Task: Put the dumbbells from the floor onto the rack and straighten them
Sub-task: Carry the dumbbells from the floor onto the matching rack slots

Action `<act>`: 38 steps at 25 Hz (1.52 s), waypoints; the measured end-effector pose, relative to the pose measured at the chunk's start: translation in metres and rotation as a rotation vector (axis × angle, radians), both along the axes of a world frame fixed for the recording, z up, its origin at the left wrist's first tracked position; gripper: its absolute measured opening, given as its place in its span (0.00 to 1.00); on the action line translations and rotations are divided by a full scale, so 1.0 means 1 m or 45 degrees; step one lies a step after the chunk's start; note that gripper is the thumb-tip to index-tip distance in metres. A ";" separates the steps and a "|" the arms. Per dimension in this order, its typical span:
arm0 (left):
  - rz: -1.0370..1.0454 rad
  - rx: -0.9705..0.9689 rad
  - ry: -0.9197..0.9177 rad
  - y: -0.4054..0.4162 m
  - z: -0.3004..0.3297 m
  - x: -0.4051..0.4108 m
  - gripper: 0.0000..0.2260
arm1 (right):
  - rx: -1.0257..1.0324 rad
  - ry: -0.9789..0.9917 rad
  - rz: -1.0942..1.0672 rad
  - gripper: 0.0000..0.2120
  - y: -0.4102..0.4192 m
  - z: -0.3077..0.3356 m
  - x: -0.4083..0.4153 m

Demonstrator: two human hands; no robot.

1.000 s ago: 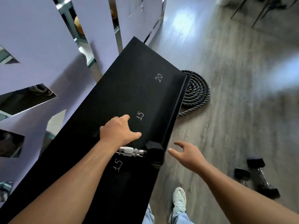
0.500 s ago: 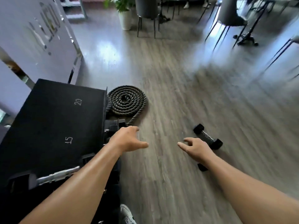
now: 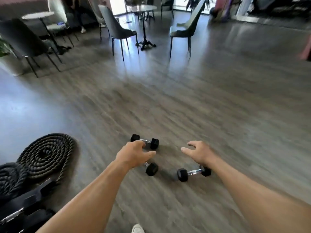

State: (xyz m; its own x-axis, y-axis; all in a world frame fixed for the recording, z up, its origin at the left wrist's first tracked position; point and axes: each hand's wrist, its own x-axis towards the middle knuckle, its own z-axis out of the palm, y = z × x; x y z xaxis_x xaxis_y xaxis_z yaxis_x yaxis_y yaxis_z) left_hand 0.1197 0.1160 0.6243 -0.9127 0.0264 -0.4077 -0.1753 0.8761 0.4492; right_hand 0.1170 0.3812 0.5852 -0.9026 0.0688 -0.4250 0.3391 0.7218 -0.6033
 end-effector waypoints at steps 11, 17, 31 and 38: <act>-0.263 -0.004 -0.115 0.146 -0.056 -0.175 0.30 | 0.204 -0.181 -0.202 0.31 0.156 -0.014 -0.094; -0.165 -0.091 -0.202 0.205 -0.101 -0.231 0.27 | 0.169 -0.262 -0.071 0.32 0.212 -0.066 -0.176; 0.415 -0.086 -0.597 0.293 -0.532 -0.213 0.21 | 0.183 -0.633 0.132 0.33 0.259 -0.504 -0.229; 0.745 0.081 -0.656 0.288 -0.723 -0.185 0.27 | 0.242 -0.628 0.031 0.42 0.263 -0.689 -0.217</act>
